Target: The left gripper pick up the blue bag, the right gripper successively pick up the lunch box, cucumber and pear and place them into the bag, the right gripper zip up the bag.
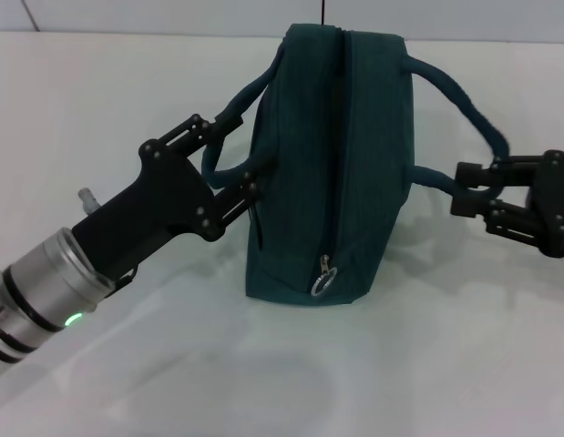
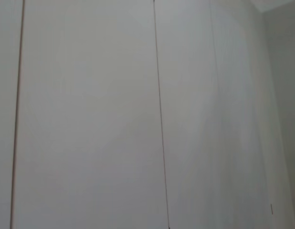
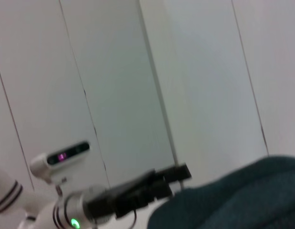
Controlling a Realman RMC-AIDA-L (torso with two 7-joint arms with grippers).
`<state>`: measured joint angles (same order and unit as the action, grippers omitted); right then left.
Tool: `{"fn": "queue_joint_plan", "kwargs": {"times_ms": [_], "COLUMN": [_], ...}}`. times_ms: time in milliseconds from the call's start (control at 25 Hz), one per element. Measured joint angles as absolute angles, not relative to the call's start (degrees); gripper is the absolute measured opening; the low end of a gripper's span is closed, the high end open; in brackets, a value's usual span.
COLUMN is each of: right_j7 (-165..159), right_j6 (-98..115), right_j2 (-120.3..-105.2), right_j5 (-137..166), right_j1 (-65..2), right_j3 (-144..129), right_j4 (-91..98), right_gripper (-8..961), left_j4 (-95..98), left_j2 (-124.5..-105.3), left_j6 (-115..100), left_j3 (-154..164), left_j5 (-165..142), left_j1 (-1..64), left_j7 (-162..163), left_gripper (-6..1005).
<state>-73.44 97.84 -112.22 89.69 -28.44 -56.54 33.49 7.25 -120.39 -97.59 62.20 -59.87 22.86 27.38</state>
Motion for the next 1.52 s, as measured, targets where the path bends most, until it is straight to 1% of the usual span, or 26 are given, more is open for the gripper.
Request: {"fn": "queue_joint_plan", "kwargs": {"times_ms": [120, 240, 360, 440, 560, 640, 720, 880, 960, 1000, 1040, 1320, 1520], "right_j7": [-73.15, -73.09, -72.40, -69.81, -67.19, -67.16, -67.20, -67.45, -67.55, -67.55, -67.36, -66.37, -66.28], "right_j6": [99.45, 99.32, 100.02, 101.78, 104.74, 106.00, 106.00, 100.82, 96.75, 96.75, 92.95, 87.70, 84.45], "right_j2": [-112.87, -113.65, -114.28, -114.43, -114.31, -113.74, -113.53, -115.15, -115.75, -115.75, -115.97, -116.20, -116.22], "right_j5": [89.67, 89.47, 89.21, 88.66, 88.49, 90.42, 93.15, 97.87, 97.72, 97.72, 94.67, 86.82, 83.84], "right_j1": [-27.10, -26.25, -25.59, -24.87, -24.66, -24.99, -25.70, -27.17, -28.18, -28.18, -29.80, -32.21, -34.04], "right_j3": [-54.73, -52.36, -49.30, -47.78, -46.98, -50.04, -54.26, -61.66, -65.00, -65.00, -68.24, -75.72, -82.40], "right_j4": [34.93, 35.50, 35.76, 36.05, 35.56, 35.53, 35.52, 35.15, 33.72, 33.72, 31.06, 29.16, 29.21], "right_gripper": [335, 347, 360, 401, 463, 504, 545, 628, 623, 621, 618, 617, 586], "left_j4": [7.15, 6.90, 6.46, 6.44, 6.40, 6.36, 6.33, 6.32, 6.32, 6.32, 6.32, 6.32, 6.33], "left_j2": [-120.44, -120.44, -120.43, -120.43, -120.41, -120.42, -120.44, -120.44, -120.43, -120.44, -120.44, -120.49, -120.50], "left_j6": [-97.75, -97.79, -97.75, -97.38, -96.87, -96.52, -96.32, -96.07, -95.74, -95.55, -95.42, -95.01, -94.76], "left_j3": [62.23, 62.22, 61.99, 61.89, 61.99, 62.02, 62.04, 61.94, 61.93, 61.94, 61.97, 62.05, 62.05], "left_j5": [-59.87, -59.56, -59.05, -58.60, -58.42, -58.44, -58.44, -58.26, -58.25, -58.25, -58.23, -58.19, -58.17], "left_j1": [22.53, 22.50, 22.62, 22.87, 23.29, 23.48, 23.66, 23.71, 23.74, 23.76, 23.81, 23.90, 23.91], "left_j7": [26.96, 27.34, 28.67, 30.68, 32.24, 32.22, 32.26, 32.35, 32.22, 32.14, 32.09, 32.06, 32.08], "left_gripper": [546, 546, 667, 747, 896, 895, 893, 890, 889, 888, 888, 885, 883]}}
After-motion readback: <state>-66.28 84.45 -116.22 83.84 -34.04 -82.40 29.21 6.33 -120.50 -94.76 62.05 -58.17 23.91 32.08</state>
